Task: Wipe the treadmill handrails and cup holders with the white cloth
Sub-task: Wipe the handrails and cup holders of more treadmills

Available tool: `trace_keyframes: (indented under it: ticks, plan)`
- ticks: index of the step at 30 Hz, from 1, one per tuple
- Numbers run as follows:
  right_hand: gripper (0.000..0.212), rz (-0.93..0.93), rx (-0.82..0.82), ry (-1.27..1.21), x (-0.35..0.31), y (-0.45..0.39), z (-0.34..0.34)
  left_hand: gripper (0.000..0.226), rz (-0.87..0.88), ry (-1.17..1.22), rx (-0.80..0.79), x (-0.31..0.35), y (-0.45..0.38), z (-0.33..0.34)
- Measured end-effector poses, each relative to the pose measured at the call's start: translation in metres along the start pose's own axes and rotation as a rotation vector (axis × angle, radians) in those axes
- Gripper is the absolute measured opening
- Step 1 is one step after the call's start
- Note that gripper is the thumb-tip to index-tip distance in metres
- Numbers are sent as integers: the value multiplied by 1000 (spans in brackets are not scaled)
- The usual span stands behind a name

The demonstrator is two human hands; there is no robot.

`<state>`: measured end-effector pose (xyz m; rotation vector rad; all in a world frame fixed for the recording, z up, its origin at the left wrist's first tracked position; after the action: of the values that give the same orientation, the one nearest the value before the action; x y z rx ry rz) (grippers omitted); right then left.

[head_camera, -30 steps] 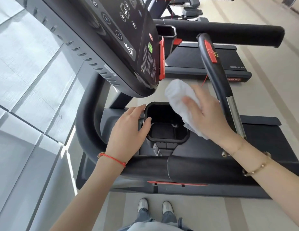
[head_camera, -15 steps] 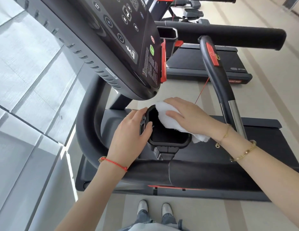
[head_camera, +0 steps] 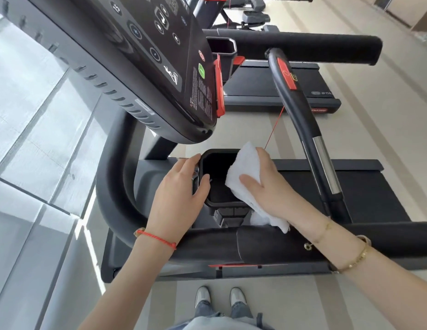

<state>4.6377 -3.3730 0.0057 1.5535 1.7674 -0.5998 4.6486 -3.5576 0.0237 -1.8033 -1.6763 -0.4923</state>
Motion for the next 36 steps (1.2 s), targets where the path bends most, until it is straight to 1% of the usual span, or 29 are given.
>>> trace_keyframes:
  ticks: [2,4,5,8,10,12,14,16,18,20,22,25,27,30,33,36]
  plan:
    - [56,-3,-61,57,-6,-16,-8,46,0,-2,-3,0,0,0]
    - [49,-10,-91,57,-10,-24,-13,46,0,1,-2,0,0,-1]
    - [50,-11,-91,45,-10,-21,-12,46,0,1,-3,0,0,-1]
    - [62,3,-65,-19,-4,1,-5,46,-5,-1,2,0,0,0]
    - [66,33,-59,-73,3,13,0,45,-8,9,7,0,0,0]
    - [65,21,-54,-32,4,8,-2,46,-11,11,5,-1,0,0]
    - [58,-63,-41,63,-1,-9,-9,47,-11,12,6,-1,0,0]
    - [46,-180,-75,141,-14,-31,-14,47,-9,19,6,0,1,-1]
    - [40,-298,-188,192,-27,-52,-11,47,-8,25,11,2,2,-2]
    - [40,-384,-303,308,-37,-66,-2,46,-16,33,17,2,2,-2]
    - [41,-436,-352,414,-41,-75,7,46,-32,35,12,1,1,-2]
    - [38,-439,-288,421,-40,-74,6,45,-39,35,8,1,1,-2]
    - [39,-394,-217,334,-28,-65,-4,45,-34,32,7,2,2,-3]
    - [49,-328,-170,215,-5,-41,-11,46,-36,19,9,1,1,-3]
    - [54,-355,-186,209,-7,-37,-10,45,-39,9,11,1,1,-2]
    - [48,-382,-275,291,-25,-60,-3,45,-35,5,8,0,1,-2]
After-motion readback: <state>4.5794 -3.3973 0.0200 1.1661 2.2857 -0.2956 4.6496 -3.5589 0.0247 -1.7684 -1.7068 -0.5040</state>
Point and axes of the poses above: each hand's wrist, its own y-axis away from the middle knuckle, its own z-axis out of the palm, x = y × z, the point moved 7 cm from there along -y, towards the middle knuckle, and after that the axes turned 6 degrees about -z, right-handed, at the moved point
